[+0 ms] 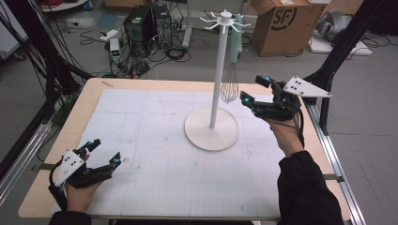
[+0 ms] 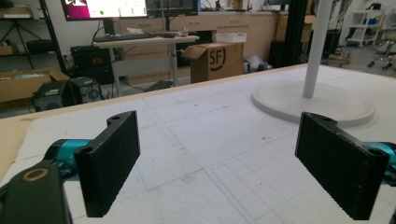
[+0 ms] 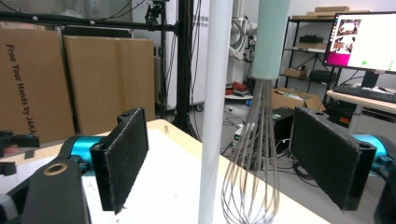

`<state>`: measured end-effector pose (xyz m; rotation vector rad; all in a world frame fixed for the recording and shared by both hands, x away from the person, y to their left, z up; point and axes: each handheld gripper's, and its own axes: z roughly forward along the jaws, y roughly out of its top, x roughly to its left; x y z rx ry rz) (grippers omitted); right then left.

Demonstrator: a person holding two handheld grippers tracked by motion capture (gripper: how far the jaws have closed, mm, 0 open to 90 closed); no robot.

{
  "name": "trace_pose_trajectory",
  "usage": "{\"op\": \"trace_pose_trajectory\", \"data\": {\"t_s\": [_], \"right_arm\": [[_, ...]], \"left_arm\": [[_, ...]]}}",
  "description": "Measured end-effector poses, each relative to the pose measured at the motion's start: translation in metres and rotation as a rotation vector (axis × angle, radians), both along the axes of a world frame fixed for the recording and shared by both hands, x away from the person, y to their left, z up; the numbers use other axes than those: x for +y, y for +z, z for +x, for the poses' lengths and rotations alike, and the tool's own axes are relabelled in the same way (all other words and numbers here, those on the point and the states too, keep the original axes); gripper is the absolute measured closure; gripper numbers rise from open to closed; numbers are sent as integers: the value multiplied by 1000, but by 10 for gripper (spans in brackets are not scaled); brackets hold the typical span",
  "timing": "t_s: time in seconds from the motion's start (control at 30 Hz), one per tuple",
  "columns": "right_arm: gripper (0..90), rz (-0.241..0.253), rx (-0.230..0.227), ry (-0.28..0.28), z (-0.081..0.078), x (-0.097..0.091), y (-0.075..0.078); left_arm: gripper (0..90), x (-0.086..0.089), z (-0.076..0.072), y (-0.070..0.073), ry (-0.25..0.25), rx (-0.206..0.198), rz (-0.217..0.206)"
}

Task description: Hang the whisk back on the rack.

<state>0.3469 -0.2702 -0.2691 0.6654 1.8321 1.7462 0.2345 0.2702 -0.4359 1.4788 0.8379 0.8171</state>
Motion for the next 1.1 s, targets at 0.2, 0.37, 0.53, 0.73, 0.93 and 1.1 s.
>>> {"op": "trace_pose_trajectory", "data": {"t_s": [0.2,0.37,0.53,0.73,0.93,1.1], "right_arm": [[186,19,-4,-14,-23,-8,-18],[187,22,0,-45,-44,-17,-38],[186,46,16,-75,-57,-27,-56],[188,72,41,-97,-68,-34,-77],[188,92,53,-115,-80,-38,-88],[188,106,35,-118,-91,-39,-93]], "left_arm": [[145,-3,-2,1,-5,-8,3],[145,-4,-3,2,-10,-12,3],[145,-2,-4,2,-1,-15,-21],[145,-4,-5,3,-4,-18,-29],[145,-7,-6,4,-19,-26,-26],[145,-8,-7,4,-22,-29,-27]]}}
